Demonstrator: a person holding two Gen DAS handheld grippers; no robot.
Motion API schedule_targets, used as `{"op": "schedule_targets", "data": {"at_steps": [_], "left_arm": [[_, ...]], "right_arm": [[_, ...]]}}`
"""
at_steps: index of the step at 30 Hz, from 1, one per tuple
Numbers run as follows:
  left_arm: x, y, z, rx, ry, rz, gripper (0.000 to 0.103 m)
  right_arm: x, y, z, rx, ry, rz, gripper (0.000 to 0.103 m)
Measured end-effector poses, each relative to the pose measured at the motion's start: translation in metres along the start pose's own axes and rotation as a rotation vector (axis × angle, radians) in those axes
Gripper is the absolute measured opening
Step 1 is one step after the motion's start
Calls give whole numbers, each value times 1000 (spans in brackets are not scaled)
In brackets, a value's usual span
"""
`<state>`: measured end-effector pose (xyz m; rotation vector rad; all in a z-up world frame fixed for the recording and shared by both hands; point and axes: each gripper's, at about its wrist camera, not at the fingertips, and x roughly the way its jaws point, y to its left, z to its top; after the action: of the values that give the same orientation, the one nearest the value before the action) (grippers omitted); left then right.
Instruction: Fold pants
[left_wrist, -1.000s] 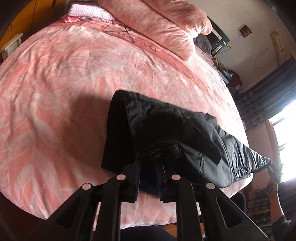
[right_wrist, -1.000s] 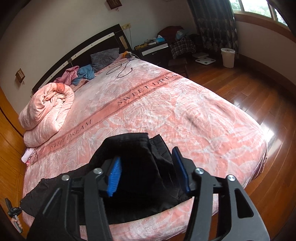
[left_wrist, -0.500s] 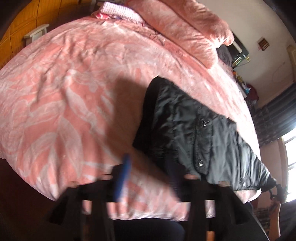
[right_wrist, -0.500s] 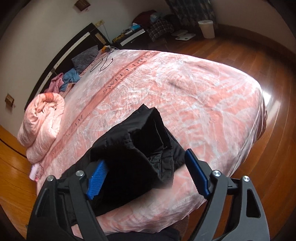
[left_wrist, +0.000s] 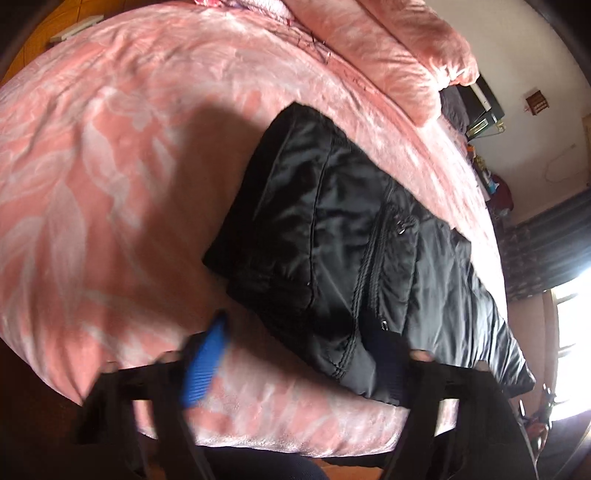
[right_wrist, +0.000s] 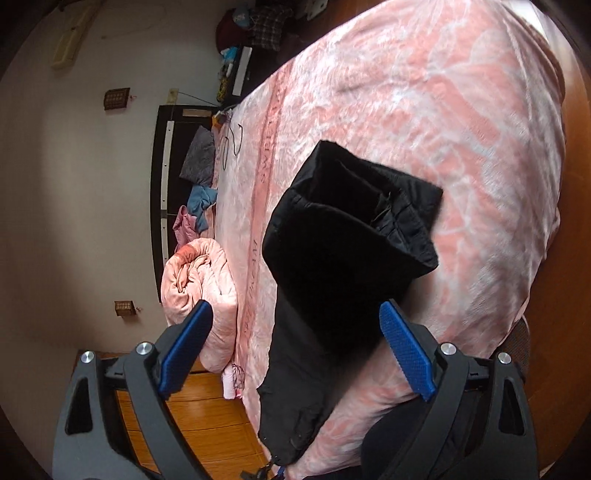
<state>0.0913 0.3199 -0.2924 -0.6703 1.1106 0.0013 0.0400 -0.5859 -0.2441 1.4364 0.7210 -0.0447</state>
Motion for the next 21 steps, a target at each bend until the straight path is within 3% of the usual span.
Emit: {"op": "schedule_targets", "data": {"at_steps": [2,5,6,7,9,10,12,14,16,18,21], "left_arm": [[7,-1,-2,-7,22,-1,40],[10,-9,-3,33,20,36,36],[10,-10,-3,37,19,40,35],[11,-10,-3,37,20,42,34],[13,-10,-4,39,20,45,32],[14,-10,-4,43,23,50,32],[17,-9,-3,39,28,53,32],[17,-9,-3,31,24,51,32],[19,-8,-5,35,19,49,33],[19,-6,-6,35,16,42,34],[21,-2,-7,21,14,33,37]], "right_arm": [[9,6,9,23,-20,-16,92],[23,13,26,17,-45,-100,91],[30,15,31,10,-45,-119,73],[35,17,36,-9,-50,-151,33],[48,30,44,-74,-51,-227,10],[55,47,46,-138,-54,-270,8],[64,95,36,-295,-44,-234,7],[54,161,6,-555,-52,-71,7],[30,191,-22,-754,-99,82,7],[21,164,-14,-701,-141,62,7],[41,62,32,-410,-114,-92,8]]}}
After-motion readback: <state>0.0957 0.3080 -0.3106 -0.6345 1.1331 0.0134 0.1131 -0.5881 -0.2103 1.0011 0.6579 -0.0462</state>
